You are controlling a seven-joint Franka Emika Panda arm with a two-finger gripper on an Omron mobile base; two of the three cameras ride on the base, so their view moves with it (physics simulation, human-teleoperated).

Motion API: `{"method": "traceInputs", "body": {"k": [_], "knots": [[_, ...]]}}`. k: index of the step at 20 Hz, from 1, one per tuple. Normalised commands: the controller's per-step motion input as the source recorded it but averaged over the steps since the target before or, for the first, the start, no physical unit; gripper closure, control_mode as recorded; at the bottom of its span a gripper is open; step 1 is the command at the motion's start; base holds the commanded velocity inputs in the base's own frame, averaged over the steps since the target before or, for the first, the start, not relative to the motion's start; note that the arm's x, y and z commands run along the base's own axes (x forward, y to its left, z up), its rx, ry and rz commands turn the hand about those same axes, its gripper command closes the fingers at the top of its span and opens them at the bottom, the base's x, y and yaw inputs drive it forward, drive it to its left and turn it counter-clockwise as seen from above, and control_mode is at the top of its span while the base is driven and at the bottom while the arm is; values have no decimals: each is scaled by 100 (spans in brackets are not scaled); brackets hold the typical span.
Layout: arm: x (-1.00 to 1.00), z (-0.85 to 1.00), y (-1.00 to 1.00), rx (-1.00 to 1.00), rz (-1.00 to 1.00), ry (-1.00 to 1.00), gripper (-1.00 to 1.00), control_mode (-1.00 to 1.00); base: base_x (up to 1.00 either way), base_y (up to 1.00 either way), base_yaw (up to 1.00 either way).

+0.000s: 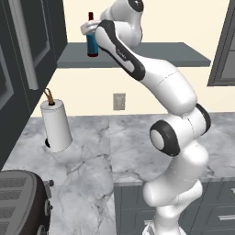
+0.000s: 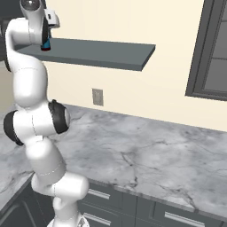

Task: Get the candle and the beer from the cabinet and move them to the dining counter.

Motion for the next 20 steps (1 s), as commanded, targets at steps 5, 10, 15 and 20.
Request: {"method": "traceInputs", "body": {"k": [5,10,15,20], "knots": [[23,-1,6,0,0,0,-100,-100,0,0,0],[23,-4,10,0,0,0,-100,-100,0,0,0],[22,-3,8,0,0,0,-100,-100,0,0,0],[18,-2,4,0,0,0,-100,-100,0,0,0]]}}
